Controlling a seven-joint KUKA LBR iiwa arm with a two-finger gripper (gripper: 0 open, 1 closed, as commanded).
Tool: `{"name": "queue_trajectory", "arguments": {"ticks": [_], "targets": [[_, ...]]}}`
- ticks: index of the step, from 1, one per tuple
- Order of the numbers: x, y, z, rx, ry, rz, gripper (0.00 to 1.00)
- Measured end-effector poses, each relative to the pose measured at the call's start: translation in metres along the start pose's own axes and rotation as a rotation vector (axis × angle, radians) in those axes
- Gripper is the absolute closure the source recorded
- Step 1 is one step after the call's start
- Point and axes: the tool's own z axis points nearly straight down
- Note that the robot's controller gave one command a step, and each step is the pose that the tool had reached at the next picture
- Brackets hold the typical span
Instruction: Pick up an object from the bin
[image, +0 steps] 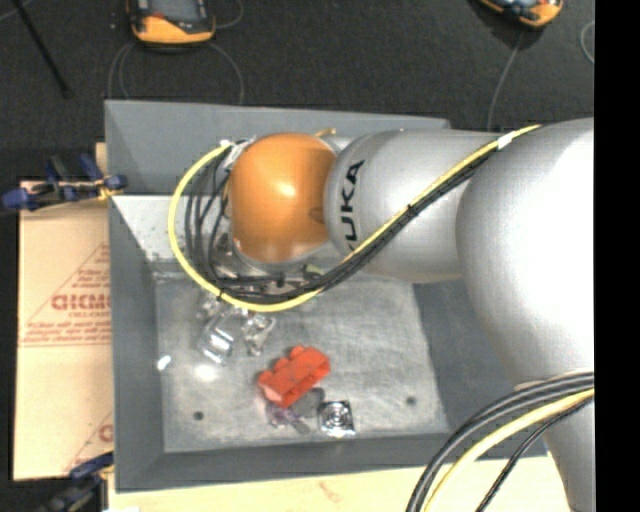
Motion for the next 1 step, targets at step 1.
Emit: {"name": "queue_trajectory", "arguments": {"ticks": [1], "targets": [[-0.0002,-0.0002,0.0005,-0.003,0.000,0.006,1.00]]}}
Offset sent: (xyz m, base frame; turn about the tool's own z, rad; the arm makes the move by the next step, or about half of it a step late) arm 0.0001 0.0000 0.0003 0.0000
